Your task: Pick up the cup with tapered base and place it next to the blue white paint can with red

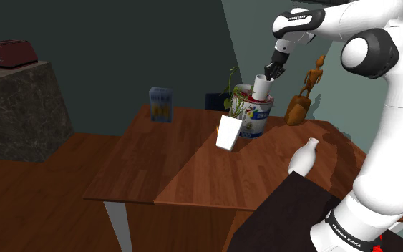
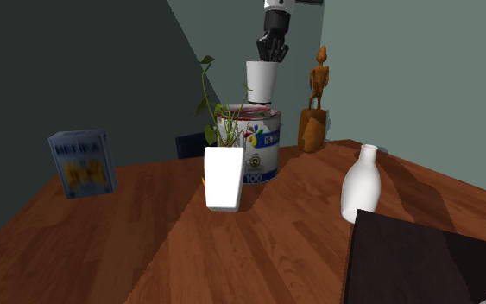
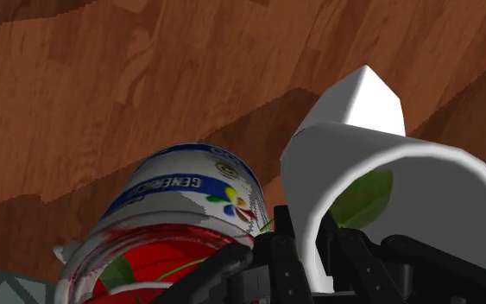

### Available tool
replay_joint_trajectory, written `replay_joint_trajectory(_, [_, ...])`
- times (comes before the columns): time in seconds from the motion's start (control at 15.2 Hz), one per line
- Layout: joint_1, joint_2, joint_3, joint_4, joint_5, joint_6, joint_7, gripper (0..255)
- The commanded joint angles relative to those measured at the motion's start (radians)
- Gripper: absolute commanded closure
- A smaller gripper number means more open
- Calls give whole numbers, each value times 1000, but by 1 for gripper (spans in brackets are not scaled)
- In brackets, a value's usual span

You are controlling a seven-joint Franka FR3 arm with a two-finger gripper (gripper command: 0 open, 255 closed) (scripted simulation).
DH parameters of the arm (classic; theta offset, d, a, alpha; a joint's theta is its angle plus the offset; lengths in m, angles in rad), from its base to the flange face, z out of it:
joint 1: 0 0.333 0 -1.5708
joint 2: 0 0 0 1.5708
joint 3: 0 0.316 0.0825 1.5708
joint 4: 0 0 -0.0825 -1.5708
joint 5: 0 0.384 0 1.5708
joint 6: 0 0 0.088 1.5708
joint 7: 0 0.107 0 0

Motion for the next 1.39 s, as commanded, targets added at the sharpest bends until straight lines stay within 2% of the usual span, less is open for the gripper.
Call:
replay_joint_trajectory(0.0, [-3,7,0,-10,4,16,-8,255])
replay_joint_trajectory(1.32, [5,49,14,-221,36,263,-52,255])
